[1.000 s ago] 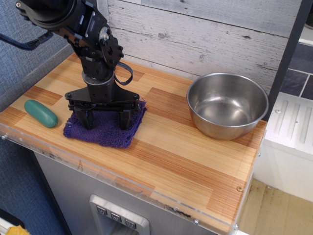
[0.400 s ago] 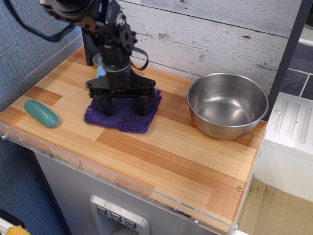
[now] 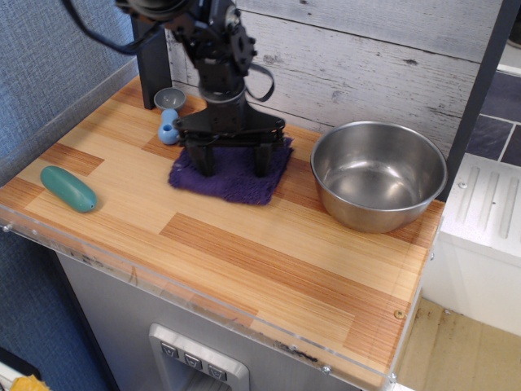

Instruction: Move towel in between bowl and blue spoon

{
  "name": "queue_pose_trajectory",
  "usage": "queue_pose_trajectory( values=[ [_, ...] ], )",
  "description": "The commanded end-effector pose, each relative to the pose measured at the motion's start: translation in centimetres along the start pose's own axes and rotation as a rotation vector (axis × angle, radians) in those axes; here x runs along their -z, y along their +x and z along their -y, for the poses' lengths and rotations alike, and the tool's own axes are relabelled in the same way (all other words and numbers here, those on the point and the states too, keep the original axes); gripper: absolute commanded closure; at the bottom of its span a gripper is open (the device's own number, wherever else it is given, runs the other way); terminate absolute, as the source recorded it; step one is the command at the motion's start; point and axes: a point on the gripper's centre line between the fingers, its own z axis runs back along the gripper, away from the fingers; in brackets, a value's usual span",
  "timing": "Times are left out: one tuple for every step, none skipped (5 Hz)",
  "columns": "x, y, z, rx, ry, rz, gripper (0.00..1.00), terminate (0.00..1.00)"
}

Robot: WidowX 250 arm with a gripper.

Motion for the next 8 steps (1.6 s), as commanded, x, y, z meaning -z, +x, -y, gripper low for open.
queue_pose_trajectory(
  values=[
    [-0.1, 1.2, 2.1, 0.028, -0.026, 0.006, 0.0, 0.0],
    [-0.2, 1.2, 2.3, 0.032, -0.026, -0.004, 0.0, 0.0],
    [-0.8, 1.6, 2.2, 0.022, -0.045, 0.003, 0.0, 0.0],
    [-1.9, 2.7, 2.1, 0.006, -0.052, 0.019, 0.0, 0.0],
    [-4.2, 3.9, 2.5, -0.006, -0.086, 0.052, 0.0, 0.0],
    [-6.6, 4.4, 2.6, -0.018, -0.108, 0.093, 0.0, 0.0],
    [-9.3, 4.3, 2.6, -0.021, -0.123, 0.146, 0.0, 0.0],
    [-9.3, 4.3, 2.6, -0.021, -0.123, 0.146, 0.0, 0.0]
  ],
)
